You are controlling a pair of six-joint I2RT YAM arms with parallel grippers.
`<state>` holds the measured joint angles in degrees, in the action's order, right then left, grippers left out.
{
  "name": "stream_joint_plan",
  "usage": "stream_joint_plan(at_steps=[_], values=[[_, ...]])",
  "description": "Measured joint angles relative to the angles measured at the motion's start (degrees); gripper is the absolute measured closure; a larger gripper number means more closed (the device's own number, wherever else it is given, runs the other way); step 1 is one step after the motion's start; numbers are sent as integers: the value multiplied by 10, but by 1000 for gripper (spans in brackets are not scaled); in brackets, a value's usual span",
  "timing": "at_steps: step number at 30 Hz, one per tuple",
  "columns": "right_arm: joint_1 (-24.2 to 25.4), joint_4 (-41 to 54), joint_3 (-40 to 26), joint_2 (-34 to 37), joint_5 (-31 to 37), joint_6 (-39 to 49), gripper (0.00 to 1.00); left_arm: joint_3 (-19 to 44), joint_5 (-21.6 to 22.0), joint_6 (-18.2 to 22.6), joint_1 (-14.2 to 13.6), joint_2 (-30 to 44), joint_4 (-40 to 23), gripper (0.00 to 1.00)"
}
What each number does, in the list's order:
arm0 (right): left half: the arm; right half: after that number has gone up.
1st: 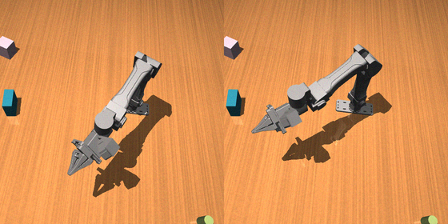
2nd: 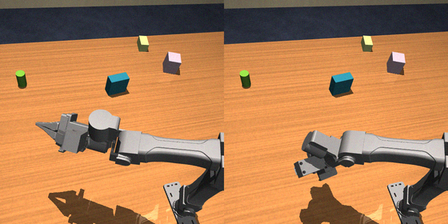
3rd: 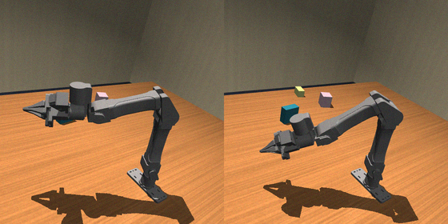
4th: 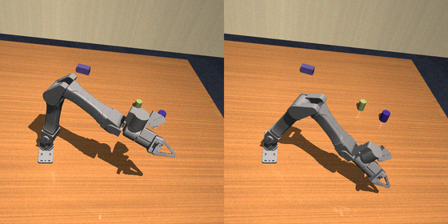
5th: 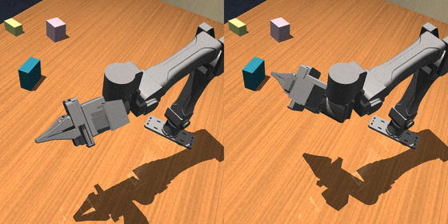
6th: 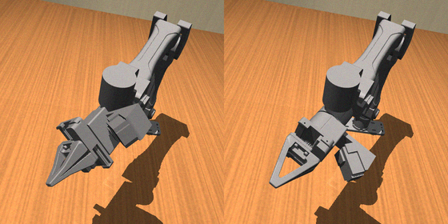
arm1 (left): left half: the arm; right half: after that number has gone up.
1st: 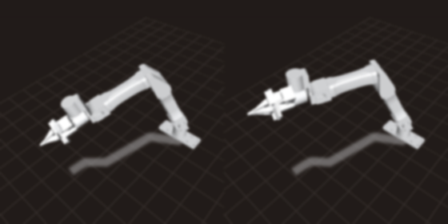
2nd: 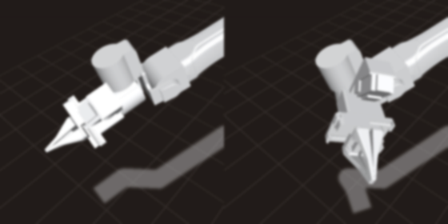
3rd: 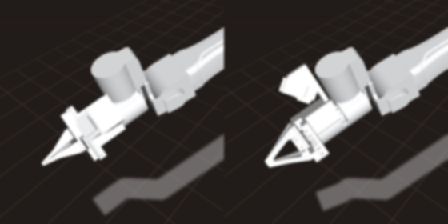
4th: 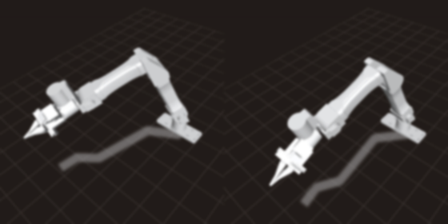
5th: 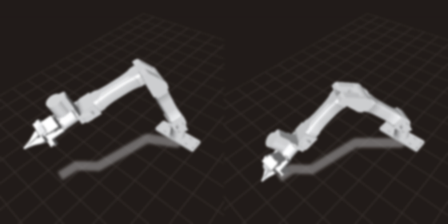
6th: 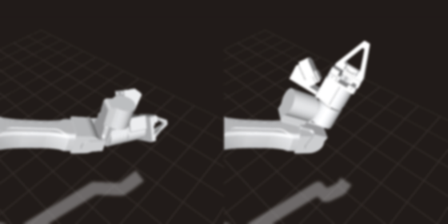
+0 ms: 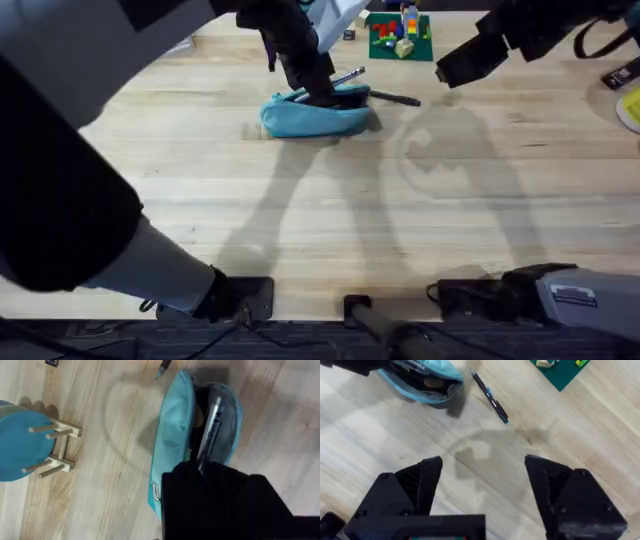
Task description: Unzip the bag, pick up the pens from the table one at a time and place them inside, then zip the bag closed.
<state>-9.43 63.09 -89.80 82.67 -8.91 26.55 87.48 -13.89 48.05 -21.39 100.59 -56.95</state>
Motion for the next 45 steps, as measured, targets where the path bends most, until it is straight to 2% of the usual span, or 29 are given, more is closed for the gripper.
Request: stream_joint_plan(at_steps=[19,34,35,36,40,41,42,45], values=[[0,0,0,0,0,0,4,0,9,0,0,51,-3,959],[0,0,0,0,1,0,3,0,26,0,0,52,-3,958],[0,0,0,0,1,0,3,0,26,1,0,52,-3,923],[0,0,0,0,1,0,3,0,28,2,0,52,-3,807],[0,0,0,0,1,0,3,1,30,3,0,52,-2,181],[0,0,0,0,1,0,3,1,30,2,0,52,-2,60],[0,0,0,0,1,0,3,1,30,2,0,52,-3,23],[0,0,0,0,1,0,3,2,31,3,0,52,-3,8]])
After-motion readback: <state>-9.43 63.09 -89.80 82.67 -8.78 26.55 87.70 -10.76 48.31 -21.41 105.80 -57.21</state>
